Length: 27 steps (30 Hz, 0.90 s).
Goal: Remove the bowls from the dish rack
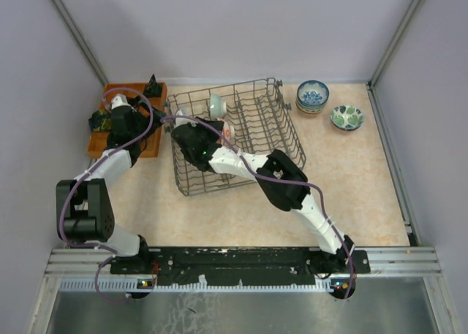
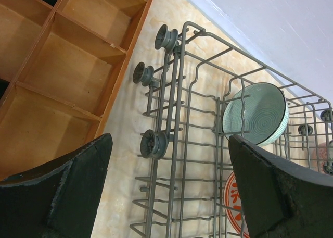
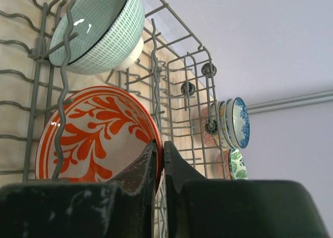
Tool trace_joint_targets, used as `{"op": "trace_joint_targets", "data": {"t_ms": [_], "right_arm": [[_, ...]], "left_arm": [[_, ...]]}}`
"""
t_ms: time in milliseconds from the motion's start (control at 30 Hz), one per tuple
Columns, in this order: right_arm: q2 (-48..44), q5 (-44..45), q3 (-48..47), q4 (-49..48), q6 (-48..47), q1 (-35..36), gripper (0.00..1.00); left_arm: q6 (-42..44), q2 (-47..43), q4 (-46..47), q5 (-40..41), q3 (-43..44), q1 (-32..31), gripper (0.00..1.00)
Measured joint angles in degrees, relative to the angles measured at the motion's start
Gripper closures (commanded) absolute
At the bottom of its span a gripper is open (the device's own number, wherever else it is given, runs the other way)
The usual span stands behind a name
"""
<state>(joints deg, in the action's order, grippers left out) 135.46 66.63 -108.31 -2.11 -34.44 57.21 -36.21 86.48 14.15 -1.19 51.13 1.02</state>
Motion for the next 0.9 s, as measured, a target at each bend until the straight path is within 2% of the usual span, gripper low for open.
{"op": "trace_joint_targets", "data": {"t_ms": [500, 900], "right_arm": [[-1.0, 0.8, 1.1, -5.8, -5.9, 0.1, 1.0], [-5.6, 1.2, 5.8, -8.6, -7.1, -1.1, 1.0]], "left_arm": [[0.0, 0.4, 0.0, 0.0, 0.0, 0.0, 0.02], [0.0, 0.4, 0.0, 0.0, 0.0, 0.0, 0.02]]}}
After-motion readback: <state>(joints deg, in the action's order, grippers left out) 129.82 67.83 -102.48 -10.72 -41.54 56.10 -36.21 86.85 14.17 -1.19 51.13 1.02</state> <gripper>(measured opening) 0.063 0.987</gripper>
